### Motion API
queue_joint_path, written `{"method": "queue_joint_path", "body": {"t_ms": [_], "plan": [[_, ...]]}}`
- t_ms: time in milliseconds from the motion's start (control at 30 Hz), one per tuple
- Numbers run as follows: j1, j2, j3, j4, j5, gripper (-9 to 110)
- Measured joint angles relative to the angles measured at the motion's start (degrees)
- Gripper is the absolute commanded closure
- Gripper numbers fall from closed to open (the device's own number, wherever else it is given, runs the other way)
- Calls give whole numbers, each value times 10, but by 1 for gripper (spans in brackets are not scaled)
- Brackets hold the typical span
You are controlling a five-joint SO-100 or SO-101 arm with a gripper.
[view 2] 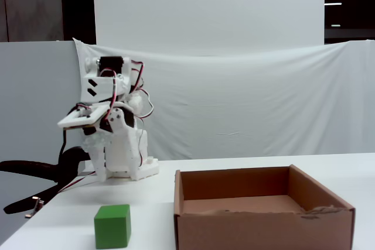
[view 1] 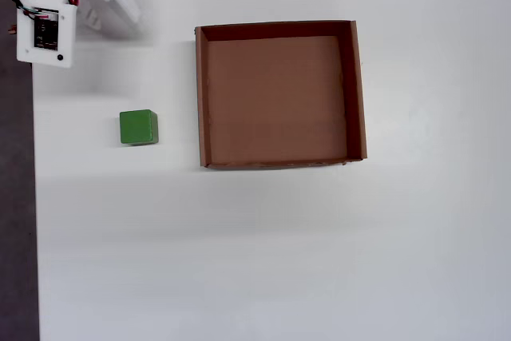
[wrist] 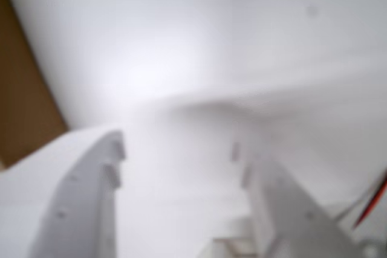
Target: Grasp a green cube and put it in a box.
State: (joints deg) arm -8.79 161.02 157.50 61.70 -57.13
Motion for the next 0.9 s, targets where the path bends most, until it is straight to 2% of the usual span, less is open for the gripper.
{"method": "queue_joint_path", "body": {"t_ms": [233, 433, 900], "plan": [[19, -312, -263, -27, -54, 77], [28, -435, -359, -34, -100, 72], [9, -651, -504, -83, -105, 70]]}}
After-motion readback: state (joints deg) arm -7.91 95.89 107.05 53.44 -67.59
